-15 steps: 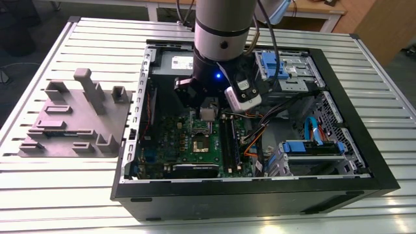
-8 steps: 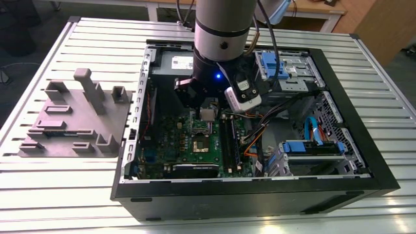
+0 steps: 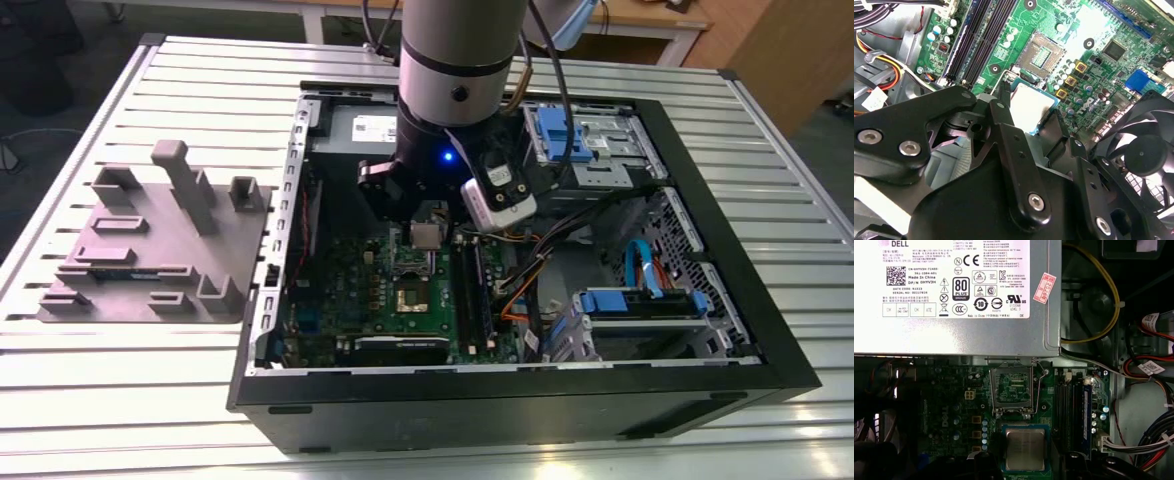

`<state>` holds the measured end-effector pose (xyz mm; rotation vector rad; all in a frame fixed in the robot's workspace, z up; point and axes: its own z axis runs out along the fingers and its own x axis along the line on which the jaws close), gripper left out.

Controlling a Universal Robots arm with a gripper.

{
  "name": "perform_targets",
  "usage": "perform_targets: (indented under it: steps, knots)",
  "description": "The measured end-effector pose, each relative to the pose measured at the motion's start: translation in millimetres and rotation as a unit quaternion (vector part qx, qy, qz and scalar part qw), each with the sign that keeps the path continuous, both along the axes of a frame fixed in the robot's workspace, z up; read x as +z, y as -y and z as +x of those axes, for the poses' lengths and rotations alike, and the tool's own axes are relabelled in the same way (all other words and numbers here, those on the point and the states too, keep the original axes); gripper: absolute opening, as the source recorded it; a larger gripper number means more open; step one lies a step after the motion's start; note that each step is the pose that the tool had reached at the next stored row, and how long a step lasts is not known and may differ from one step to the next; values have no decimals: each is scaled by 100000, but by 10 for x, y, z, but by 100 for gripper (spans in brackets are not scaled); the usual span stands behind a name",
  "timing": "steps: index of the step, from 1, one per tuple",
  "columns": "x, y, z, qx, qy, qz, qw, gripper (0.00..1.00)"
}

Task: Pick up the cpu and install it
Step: 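Place the cpu into insertion slot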

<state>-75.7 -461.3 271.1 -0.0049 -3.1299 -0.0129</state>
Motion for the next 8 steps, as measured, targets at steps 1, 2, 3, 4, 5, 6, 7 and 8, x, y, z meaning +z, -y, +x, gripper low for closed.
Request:
perform_targets:
  steps: [1,2,3,4,5,6,7,8]
  knots:
    - [-1,0,0,-1,-1,0,100000,47]
    - [-4,1,0,0,1,3,100000,47]
    - [-7,2,-1,-3,2,6,100000,47]
    - [-12,4,0,-4,-1,0,100000,47]
    - [-21,4,0,-3,1,5,100000,47]
    - [-34,5,0,1,-21,1,100000,47]
    - [-51,5,0,-3,-39,-1,100000,47]
    - [-69,5,0,-3,-62,0,100000,47]
